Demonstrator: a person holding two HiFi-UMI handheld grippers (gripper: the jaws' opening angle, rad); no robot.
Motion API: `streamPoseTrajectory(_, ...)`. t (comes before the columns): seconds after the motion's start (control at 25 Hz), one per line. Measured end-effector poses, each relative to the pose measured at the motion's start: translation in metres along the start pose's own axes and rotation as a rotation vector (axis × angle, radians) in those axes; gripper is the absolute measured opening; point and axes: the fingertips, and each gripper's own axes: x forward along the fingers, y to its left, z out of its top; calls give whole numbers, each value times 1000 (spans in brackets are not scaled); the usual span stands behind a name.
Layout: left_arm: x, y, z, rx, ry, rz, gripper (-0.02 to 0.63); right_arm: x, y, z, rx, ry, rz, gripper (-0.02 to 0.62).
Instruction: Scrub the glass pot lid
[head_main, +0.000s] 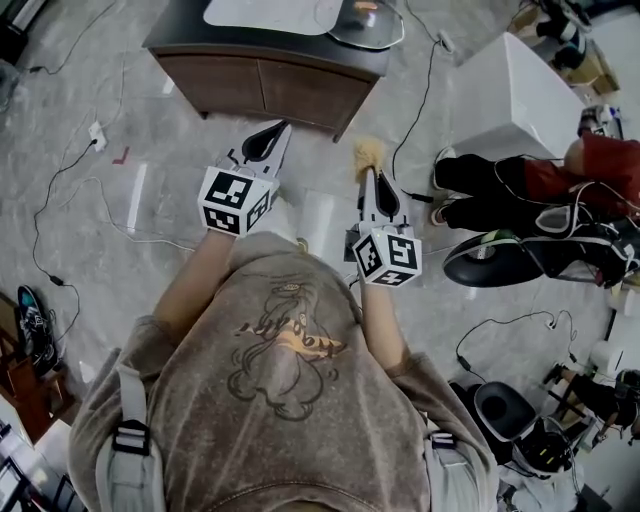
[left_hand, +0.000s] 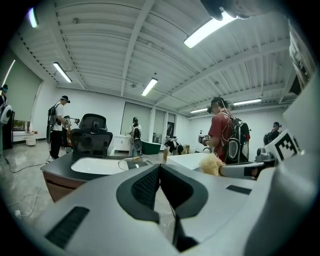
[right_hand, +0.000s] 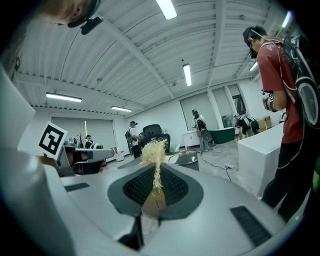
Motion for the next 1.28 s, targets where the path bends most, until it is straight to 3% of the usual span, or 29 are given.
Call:
streamPoseTrajectory(0.32,18,-5,8,9,-28,-16,17,1,-13,4,-1,-20,-11,38)
streamPoseTrajectory(0.92,166,74,28,-31,1,-48,17,151,-68,33,-11,25,2,38)
streamPoseTrajectory(1.28,247,118,49,-24,28,-78,17,237,-104,67,-1,18,-42,38)
